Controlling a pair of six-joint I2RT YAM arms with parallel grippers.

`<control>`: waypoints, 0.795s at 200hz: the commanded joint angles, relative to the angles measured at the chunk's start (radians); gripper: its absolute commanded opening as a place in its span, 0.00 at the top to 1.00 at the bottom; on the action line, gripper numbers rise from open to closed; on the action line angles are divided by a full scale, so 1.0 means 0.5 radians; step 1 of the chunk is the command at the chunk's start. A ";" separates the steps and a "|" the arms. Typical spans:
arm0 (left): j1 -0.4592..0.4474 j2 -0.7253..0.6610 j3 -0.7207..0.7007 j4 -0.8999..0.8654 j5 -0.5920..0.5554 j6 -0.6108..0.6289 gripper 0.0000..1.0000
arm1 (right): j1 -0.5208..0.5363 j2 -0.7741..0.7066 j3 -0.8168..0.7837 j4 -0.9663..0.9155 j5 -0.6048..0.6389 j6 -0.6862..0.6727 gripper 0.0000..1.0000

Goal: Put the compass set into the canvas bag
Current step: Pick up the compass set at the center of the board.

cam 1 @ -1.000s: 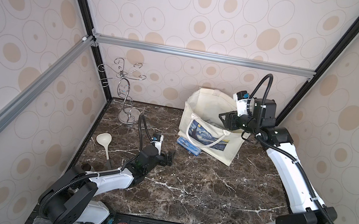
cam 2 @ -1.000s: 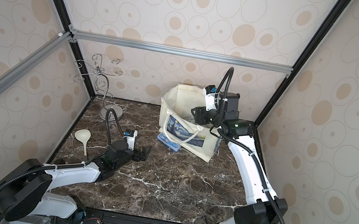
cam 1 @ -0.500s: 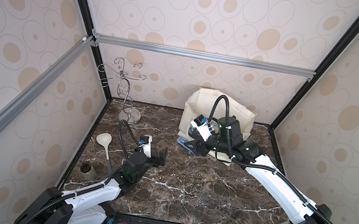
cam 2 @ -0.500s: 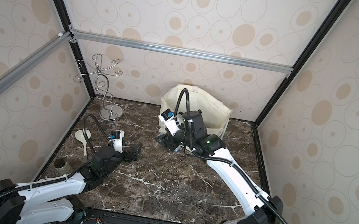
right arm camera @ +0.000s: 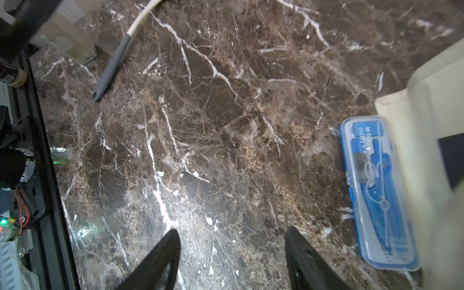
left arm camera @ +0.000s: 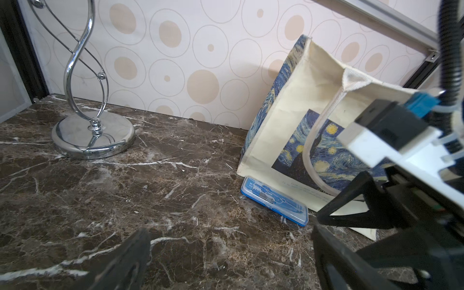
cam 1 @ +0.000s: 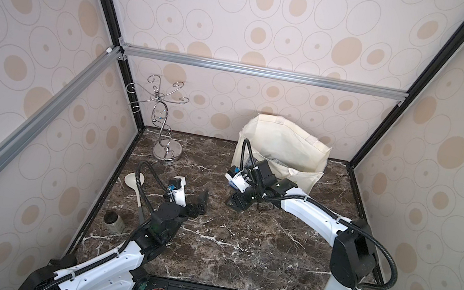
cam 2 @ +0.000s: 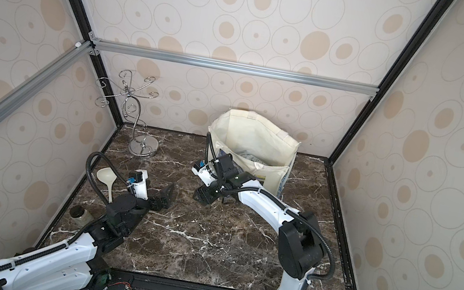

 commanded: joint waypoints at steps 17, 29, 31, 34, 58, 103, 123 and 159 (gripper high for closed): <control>0.009 0.017 0.015 -0.028 -0.010 0.016 0.00 | 0.014 0.199 0.193 -0.089 0.074 0.043 0.34; 0.008 0.031 0.017 -0.022 -0.008 0.014 0.00 | 0.015 0.281 0.285 -0.163 0.173 0.050 0.34; 0.010 0.030 0.015 -0.021 -0.009 0.014 0.00 | 0.013 0.295 0.296 -0.167 0.194 0.051 0.34; 0.010 0.034 0.018 -0.021 -0.010 0.016 0.00 | 0.013 0.317 0.314 -0.173 0.226 0.053 0.34; 0.012 0.046 0.020 -0.014 -0.008 0.019 0.00 | 0.003 0.468 0.470 -0.249 0.462 0.053 0.33; 0.013 0.046 0.001 -0.010 0.008 0.010 0.00 | -0.083 0.642 0.619 -0.288 0.691 0.066 0.29; 0.014 0.047 0.000 -0.002 0.005 0.008 0.00 | -0.135 0.698 0.658 -0.284 0.690 0.048 0.26; 0.012 0.053 0.006 0.005 0.007 0.014 0.00 | -0.188 0.806 0.771 -0.336 0.718 -0.041 0.18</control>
